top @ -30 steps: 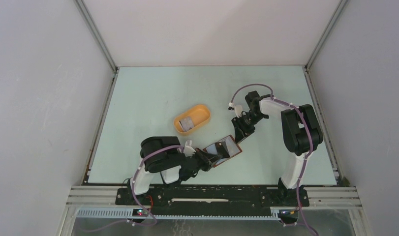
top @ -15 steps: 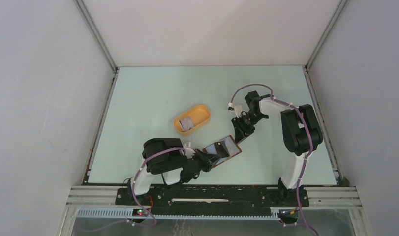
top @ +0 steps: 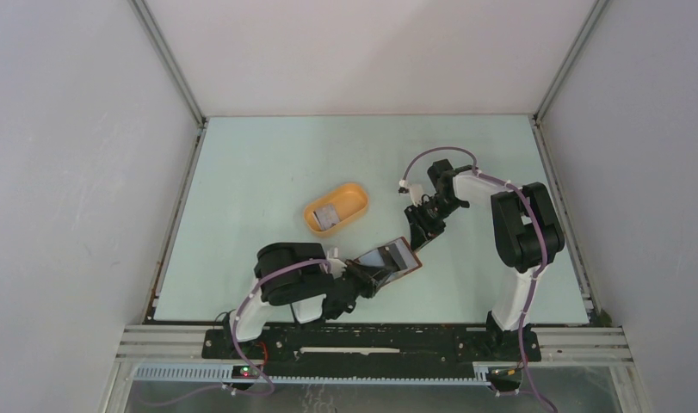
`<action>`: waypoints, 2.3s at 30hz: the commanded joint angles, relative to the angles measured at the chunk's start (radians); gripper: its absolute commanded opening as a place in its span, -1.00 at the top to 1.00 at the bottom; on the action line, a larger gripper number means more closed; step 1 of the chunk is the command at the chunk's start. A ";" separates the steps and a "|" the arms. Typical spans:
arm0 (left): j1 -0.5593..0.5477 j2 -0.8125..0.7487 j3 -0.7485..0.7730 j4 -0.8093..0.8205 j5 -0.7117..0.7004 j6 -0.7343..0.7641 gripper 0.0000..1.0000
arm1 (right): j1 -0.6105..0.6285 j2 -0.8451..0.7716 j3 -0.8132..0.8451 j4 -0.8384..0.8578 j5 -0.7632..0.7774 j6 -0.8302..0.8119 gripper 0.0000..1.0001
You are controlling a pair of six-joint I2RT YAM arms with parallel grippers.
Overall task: Put the credit cards into the card holder
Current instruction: Insert the credit card into the card holder.
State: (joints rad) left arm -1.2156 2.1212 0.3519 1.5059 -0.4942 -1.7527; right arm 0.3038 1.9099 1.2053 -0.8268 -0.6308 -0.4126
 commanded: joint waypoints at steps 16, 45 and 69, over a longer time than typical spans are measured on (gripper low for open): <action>-0.012 -0.004 -0.026 0.002 0.056 -0.035 0.38 | -0.021 -0.086 0.031 -0.006 -0.008 0.008 -0.06; 0.004 -0.017 -0.051 0.005 0.091 0.012 0.32 | 0.346 0.009 0.108 0.168 0.035 0.229 0.78; 0.014 0.003 -0.047 0.007 0.112 0.005 0.28 | 0.412 -0.049 0.041 0.122 0.384 0.098 0.76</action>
State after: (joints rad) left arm -1.2076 2.1036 0.3199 1.5120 -0.4084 -1.7454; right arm 0.7246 1.8961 1.2591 -0.6746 -0.3161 -0.2615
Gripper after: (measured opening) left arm 0.357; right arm 0.118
